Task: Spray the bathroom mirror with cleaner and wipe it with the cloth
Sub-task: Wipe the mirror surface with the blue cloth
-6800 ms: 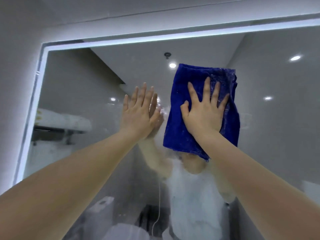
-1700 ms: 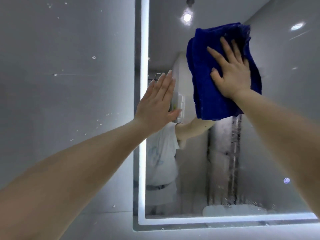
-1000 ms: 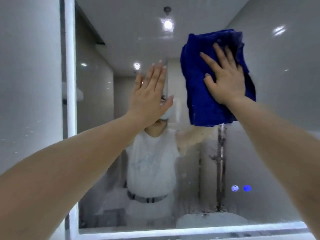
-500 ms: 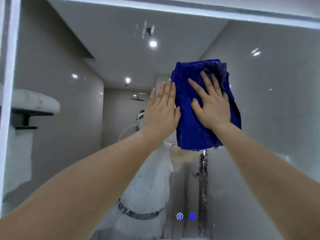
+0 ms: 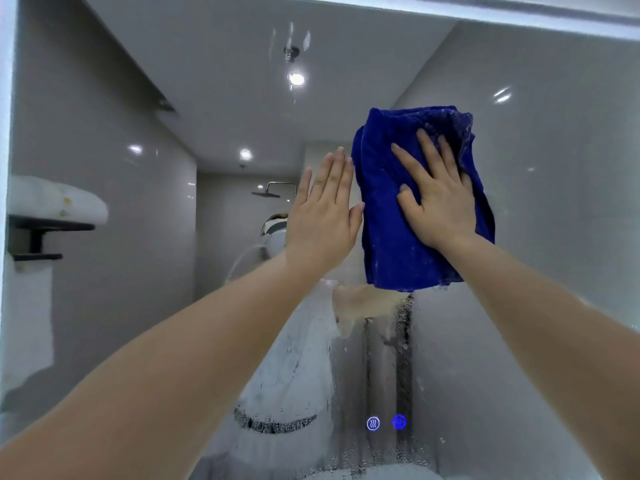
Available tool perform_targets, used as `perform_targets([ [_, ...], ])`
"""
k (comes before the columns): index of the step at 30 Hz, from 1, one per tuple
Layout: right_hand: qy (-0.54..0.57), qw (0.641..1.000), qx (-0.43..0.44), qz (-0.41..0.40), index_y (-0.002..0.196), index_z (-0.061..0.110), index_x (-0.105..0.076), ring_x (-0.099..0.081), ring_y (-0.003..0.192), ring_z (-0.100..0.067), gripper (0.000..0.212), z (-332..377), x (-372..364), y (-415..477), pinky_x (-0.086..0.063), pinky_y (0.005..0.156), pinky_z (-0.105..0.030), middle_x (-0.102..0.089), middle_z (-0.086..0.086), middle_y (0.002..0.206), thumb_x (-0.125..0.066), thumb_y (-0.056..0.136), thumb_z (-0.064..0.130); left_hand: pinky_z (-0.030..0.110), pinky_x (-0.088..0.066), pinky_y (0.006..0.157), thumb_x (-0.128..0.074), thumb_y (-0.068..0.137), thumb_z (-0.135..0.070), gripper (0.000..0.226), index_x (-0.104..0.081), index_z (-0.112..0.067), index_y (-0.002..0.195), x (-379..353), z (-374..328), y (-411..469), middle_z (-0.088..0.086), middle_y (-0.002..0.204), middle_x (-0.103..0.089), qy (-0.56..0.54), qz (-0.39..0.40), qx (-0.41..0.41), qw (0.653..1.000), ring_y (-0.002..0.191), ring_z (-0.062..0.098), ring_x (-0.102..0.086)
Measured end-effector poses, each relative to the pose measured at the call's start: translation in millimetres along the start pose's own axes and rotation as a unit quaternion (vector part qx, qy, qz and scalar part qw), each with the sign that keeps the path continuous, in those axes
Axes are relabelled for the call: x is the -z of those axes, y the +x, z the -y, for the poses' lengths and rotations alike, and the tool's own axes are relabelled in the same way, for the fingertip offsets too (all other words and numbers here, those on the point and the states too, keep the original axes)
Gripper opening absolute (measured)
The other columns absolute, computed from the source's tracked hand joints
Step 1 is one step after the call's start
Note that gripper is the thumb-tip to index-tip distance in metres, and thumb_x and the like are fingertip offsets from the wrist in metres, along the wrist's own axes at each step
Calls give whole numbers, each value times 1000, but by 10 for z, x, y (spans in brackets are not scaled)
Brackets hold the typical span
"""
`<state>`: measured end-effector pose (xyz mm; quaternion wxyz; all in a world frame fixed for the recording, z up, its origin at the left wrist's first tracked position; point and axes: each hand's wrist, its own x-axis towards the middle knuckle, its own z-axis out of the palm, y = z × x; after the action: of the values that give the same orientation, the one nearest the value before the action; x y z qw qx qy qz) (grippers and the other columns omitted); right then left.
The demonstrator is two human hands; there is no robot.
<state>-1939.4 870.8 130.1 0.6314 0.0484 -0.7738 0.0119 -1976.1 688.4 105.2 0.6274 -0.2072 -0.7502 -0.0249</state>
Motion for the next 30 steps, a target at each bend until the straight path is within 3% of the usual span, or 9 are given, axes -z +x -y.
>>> perform_targets([
  [9,7,999,-35,12,146,46,-15,0,147,-17,59,-621,120,-277,-14,114,-49,-4,10,160,-24,87,47,36,10,116,-16,96,-53,71,7,-10,148,98,-55,6,5,158,11,30,41,10,999,144,17,12],
  [14,-3,1000,-8,19,146,46,-16,-2,147,-17,60,-1121,212,-329,-18,112,-48,-6,9,159,-22,86,48,36,12,114,-23,95,-52,73,-2,-9,149,130,-250,89,6,158,1,56,21,38,997,146,18,5],
  [30,29,998,-55,-7,145,47,-18,-3,147,-18,62,-3193,588,-339,-17,113,-50,-9,10,159,-21,83,47,41,1,117,-12,92,-50,69,-11,-11,149,-519,-2813,886,6,157,-11,7,6,-34,999,146,20,-6],
])
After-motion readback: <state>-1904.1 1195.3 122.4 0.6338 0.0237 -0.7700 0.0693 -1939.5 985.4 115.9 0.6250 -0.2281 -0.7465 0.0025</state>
